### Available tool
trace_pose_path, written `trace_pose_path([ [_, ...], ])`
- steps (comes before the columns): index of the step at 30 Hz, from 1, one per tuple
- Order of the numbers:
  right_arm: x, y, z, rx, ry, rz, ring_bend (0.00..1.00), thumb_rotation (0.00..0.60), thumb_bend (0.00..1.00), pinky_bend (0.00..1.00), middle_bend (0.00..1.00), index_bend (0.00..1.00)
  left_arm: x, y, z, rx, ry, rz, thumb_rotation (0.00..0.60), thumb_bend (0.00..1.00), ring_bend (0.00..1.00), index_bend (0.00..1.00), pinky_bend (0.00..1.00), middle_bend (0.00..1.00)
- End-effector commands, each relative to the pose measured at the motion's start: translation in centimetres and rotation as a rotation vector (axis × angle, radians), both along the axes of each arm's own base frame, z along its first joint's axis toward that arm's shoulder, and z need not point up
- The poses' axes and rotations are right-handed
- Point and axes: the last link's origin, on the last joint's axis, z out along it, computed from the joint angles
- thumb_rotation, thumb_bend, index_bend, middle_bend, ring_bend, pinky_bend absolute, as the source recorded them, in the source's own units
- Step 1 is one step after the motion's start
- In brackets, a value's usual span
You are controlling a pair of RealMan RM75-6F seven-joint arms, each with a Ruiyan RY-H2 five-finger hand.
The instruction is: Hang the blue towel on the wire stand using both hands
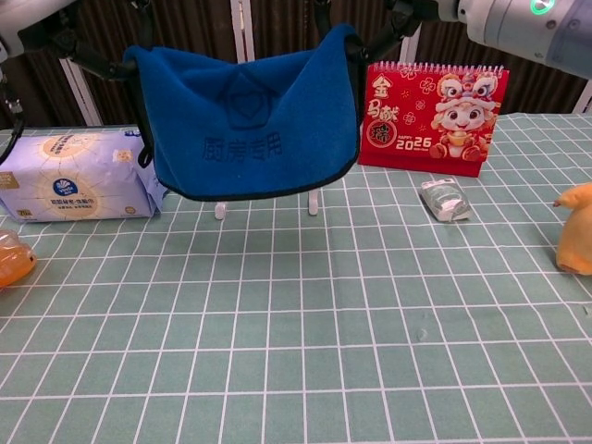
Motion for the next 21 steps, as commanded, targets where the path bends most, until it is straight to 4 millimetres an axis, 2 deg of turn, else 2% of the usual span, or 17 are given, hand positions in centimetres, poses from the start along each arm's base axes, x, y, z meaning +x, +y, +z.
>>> trace_pose_path([
  [1, 0.6, -1.9, 0.0, -0.005, -0.041, -0.051, 0.00, 0.600, 0.55, 0.00, 0.08, 0.63, 1.2, 1.9, 1.0, 0.045, 0.024, 0.009, 0.600, 0.47, 0.00, 0.87, 0.00, 0.00],
  [13, 1.3, -5.5, 0.5, -0.037, -0.094, -0.125, 0.00, 0.600, 0.55, 0.00, 0.09, 0.63, 2.8, 5.6, 3.5, 0.146, 0.085, 0.023, 0.600, 0.47, 0.00, 0.87, 0.00, 0.00],
  [17, 1.0, -6.0, 0.0, -0.031, -0.088, -0.147, 0.00, 0.600, 0.55, 0.00, 0.09, 0.63, 2.3, 5.9, 3.3, 0.132, 0.091, 0.053, 0.600, 0.47, 0.00, 0.87, 0.00, 0.00],
  [21, -0.2, -6.2, -1.5, -0.014, -0.062, -0.180, 0.00, 0.600, 0.55, 0.00, 0.09, 0.63, 1.0, 6.2, 2.3, 0.100, 0.098, 0.094, 0.600, 0.47, 0.00, 0.87, 0.00, 0.00],
])
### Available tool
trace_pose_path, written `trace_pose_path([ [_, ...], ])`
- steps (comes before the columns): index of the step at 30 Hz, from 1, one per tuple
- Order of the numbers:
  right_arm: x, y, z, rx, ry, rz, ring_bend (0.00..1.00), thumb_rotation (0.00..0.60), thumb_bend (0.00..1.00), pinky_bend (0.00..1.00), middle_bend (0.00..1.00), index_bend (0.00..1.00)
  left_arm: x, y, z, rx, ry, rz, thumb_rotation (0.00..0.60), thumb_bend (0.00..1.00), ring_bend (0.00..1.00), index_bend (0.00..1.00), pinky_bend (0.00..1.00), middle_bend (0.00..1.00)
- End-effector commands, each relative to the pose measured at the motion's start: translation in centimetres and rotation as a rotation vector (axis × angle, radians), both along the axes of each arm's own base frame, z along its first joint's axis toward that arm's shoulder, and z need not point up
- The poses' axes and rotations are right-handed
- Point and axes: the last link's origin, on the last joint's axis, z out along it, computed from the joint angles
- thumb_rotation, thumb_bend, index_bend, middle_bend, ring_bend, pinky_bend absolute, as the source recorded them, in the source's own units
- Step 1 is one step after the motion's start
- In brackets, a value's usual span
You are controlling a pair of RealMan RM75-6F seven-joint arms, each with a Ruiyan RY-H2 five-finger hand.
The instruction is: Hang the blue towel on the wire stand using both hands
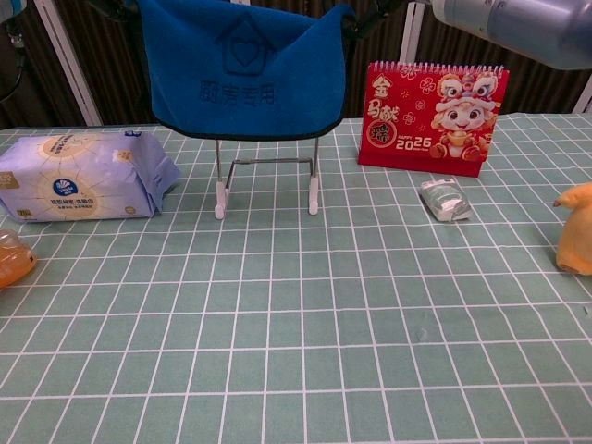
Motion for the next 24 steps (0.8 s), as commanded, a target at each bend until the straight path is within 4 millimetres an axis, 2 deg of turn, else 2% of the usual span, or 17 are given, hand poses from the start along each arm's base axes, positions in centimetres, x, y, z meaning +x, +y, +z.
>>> trace_pose_path([
  [1, -1.1, 0.0, -1.6, 0.029, 0.017, -0.030, 0.00, 0.600, 0.55, 0.00, 0.09, 0.63, -1.2, 0.2, -1.1, -0.027, 0.000, 0.036, 0.600, 0.47, 0.00, 0.87, 0.00, 0.00],
  [5, -2.6, -0.6, -2.9, 0.030, 0.048, -0.061, 0.00, 0.600, 0.55, 0.00, 0.09, 0.63, -2.4, 0.4, -2.9, -0.061, -0.008, 0.065, 0.600, 0.47, 0.00, 0.87, 0.00, 0.00],
  [14, -5.0, -1.5, -3.3, 0.027, 0.061, -0.108, 0.00, 0.600, 0.55, 0.00, 0.09, 0.63, -3.3, 1.0, -4.8, -0.106, -0.041, 0.095, 0.600, 0.47, 0.00, 0.87, 0.00, 0.00],
  [21, -5.9, -1.7, -3.8, 0.040, 0.063, -0.124, 0.00, 0.600, 0.55, 0.00, 0.09, 0.63, -4.0, 1.0, -5.5, -0.121, -0.028, 0.112, 0.600, 0.47, 0.00, 0.87, 0.00, 0.00],
  [24, -6.2, -1.7, -4.2, 0.049, 0.066, -0.129, 0.00, 0.600, 0.55, 0.00, 0.09, 0.63, -4.2, 0.9, -6.0, -0.139, -0.017, 0.116, 0.600, 0.47, 0.00, 0.82, 0.00, 0.00],
])
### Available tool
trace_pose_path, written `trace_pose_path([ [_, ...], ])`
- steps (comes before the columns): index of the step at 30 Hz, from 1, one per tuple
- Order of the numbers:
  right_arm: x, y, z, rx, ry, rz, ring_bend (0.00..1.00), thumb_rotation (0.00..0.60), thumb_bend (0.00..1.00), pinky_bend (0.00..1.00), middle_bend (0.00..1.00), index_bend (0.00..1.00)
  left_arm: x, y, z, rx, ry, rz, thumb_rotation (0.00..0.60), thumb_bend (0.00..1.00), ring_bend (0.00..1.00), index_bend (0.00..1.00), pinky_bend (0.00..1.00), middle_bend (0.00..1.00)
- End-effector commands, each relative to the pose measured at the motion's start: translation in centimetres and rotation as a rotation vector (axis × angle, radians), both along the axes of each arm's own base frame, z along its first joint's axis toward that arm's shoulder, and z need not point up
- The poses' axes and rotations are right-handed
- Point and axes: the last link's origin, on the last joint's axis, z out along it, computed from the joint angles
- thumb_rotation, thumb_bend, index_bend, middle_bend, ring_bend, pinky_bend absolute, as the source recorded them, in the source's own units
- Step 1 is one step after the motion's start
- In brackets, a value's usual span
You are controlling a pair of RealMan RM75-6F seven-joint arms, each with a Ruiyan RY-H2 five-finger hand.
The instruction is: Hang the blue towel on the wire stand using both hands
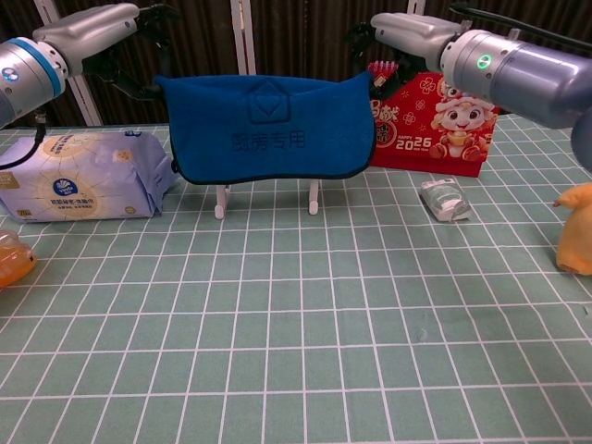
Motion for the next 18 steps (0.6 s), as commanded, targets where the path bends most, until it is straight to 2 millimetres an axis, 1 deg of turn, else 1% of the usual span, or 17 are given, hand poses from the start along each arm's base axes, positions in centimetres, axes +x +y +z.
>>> trace_pose_path([
  [1, -0.3, 0.0, -0.5, 0.009, 0.004, -0.004, 0.00, 0.600, 0.54, 0.00, 0.09, 0.63, 0.0, -0.1, -0.4, -0.011, 0.004, 0.001, 0.600, 0.47, 0.00, 0.81, 0.00, 0.00],
  [3, -0.4, 0.0, -0.6, 0.010, 0.006, -0.005, 0.00, 0.600, 0.54, 0.00, 0.09, 0.63, -0.1, -0.1, -0.7, -0.016, 0.004, 0.004, 0.600, 0.47, 0.00, 0.77, 0.00, 0.00],
  [5, -0.7, 0.0, -0.7, 0.012, 0.012, -0.007, 0.00, 0.600, 0.54, 0.00, 0.09, 0.63, -0.2, -0.1, -0.9, -0.018, 0.008, 0.008, 0.600, 0.47, 0.00, 0.76, 0.00, 0.00],
  [11, -1.1, 0.0, -1.0, 0.018, 0.012, -0.014, 0.00, 0.600, 0.52, 0.00, 0.09, 0.63, -0.5, 0.1, -1.2, -0.008, 0.006, 0.027, 0.600, 0.47, 0.00, 0.76, 0.00, 0.00],
  [18, -1.1, 0.0, -1.2, 0.024, 0.008, -0.009, 0.00, 0.600, 0.50, 0.00, 0.09, 0.63, -1.1, 0.2, -1.0, -0.008, 0.005, 0.045, 0.600, 0.47, 0.00, 0.76, 0.00, 0.00],
])
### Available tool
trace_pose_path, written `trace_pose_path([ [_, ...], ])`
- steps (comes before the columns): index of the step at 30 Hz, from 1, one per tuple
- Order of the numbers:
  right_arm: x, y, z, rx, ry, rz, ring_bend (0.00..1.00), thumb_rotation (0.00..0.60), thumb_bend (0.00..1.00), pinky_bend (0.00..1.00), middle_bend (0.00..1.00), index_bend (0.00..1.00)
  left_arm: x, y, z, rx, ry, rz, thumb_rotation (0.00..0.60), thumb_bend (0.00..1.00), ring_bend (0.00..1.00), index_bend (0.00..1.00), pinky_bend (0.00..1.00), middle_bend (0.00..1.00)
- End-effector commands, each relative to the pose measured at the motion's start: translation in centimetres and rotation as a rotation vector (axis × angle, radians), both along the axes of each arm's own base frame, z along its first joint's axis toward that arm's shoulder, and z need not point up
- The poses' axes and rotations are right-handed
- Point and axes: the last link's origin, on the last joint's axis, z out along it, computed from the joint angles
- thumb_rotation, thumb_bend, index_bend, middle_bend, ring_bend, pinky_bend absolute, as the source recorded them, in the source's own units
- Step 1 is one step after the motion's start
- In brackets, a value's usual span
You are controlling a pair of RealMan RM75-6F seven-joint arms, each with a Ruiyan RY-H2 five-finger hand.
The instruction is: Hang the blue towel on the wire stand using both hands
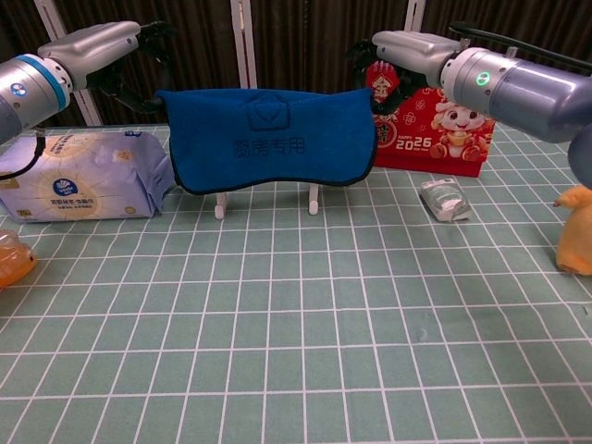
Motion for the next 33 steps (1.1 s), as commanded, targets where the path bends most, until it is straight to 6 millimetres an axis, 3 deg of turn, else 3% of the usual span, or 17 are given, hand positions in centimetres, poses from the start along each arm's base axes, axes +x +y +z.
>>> trace_pose_path([
  [1, 0.1, 0.0, -0.1, 0.002, -0.001, 0.005, 0.00, 0.600, 0.49, 0.00, 0.09, 0.63, -0.2, 0.0, 0.0, -0.004, 0.004, 0.004, 0.600, 0.47, 0.00, 0.76, 0.00, 0.00],
  [3, 0.1, 0.1, -0.2, 0.004, 0.005, 0.007, 0.00, 0.600, 0.46, 0.00, 0.09, 0.61, -0.3, 0.0, -0.1, -0.011, 0.008, 0.006, 0.600, 0.47, 0.00, 0.68, 0.00, 0.00],
  [4, 0.0, 0.1, -0.2, 0.005, 0.010, 0.007, 0.00, 0.600, 0.42, 0.00, 0.09, 0.55, -0.4, 0.0, -0.1, -0.019, 0.013, 0.010, 0.600, 0.46, 0.00, 0.60, 0.00, 0.00],
  [6, -0.1, 0.1, -0.3, 0.009, 0.016, 0.003, 0.00, 0.600, 0.31, 0.00, 0.08, 0.36, -0.6, 0.0, -0.1, -0.026, 0.021, 0.018, 0.600, 0.35, 0.00, 0.24, 0.00, 0.00],
  [8, -0.1, 0.0, -0.3, 0.012, 0.019, -0.005, 0.00, 0.600, 0.17, 0.00, 0.06, 0.17, -0.7, 0.0, -0.2, -0.033, 0.026, 0.026, 0.600, 0.23, 0.00, 0.03, 0.00, 0.00],
  [9, -0.2, 0.0, -0.3, 0.013, 0.019, -0.008, 0.00, 0.600, 0.14, 0.00, 0.05, 0.14, -0.8, 0.0, -0.2, -0.035, 0.026, 0.031, 0.600, 0.19, 0.00, 0.00, 0.00, 0.00],
  [13, -0.3, 0.0, -0.1, 0.009, 0.018, -0.013, 0.00, 0.600, 0.08, 0.00, 0.03, 0.06, -1.0, 0.1, 0.1, -0.026, 0.023, 0.047, 0.600, 0.15, 0.00, 0.00, 0.00, 0.00],
  [22, -0.6, 0.5, 1.2, -0.020, 0.016, 0.011, 0.00, 0.600, 0.07, 0.00, 0.03, 0.06, -2.6, -0.2, 1.8, -0.010, 0.019, 0.093, 0.600, 0.12, 0.00, 0.00, 0.00, 0.00],
  [26, -1.3, 1.5, 2.8, -0.043, 0.015, 0.043, 0.00, 0.600, 0.08, 0.00, 0.03, 0.06, -4.3, -0.9, 4.0, 0.015, 0.045, 0.126, 0.600, 0.12, 0.00, 0.00, 0.00, 0.00],
  [33, -4.1, 5.7, 7.4, -0.078, 0.023, 0.088, 0.00, 0.600, 0.07, 0.00, 0.03, 0.06, -7.9, -4.1, 9.2, 0.081, 0.026, 0.168, 0.600, 0.11, 0.00, 0.00, 0.00, 0.00],
])
